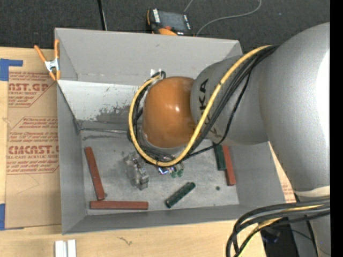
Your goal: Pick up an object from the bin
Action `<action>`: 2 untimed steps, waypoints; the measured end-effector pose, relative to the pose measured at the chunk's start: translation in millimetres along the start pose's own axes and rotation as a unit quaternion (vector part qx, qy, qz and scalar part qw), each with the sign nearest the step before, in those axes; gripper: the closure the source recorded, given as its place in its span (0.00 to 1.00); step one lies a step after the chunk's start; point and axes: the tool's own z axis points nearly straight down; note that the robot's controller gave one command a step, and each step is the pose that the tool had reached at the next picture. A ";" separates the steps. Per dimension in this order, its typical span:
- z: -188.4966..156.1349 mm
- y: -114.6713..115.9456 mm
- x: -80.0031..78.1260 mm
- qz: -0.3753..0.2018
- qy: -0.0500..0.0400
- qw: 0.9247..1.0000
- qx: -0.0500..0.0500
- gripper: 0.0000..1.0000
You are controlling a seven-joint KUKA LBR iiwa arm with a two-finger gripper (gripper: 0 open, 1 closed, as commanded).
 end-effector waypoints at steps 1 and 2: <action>0.1 -1.1 0.7 0.000 0.001 1.000 0.001 0.00; 57.4 -149.0 74.4 -0.123 0.004 0.992 0.001 0.00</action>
Offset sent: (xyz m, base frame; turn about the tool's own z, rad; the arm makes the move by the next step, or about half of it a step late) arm 0.0000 0.0000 0.0000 0.0000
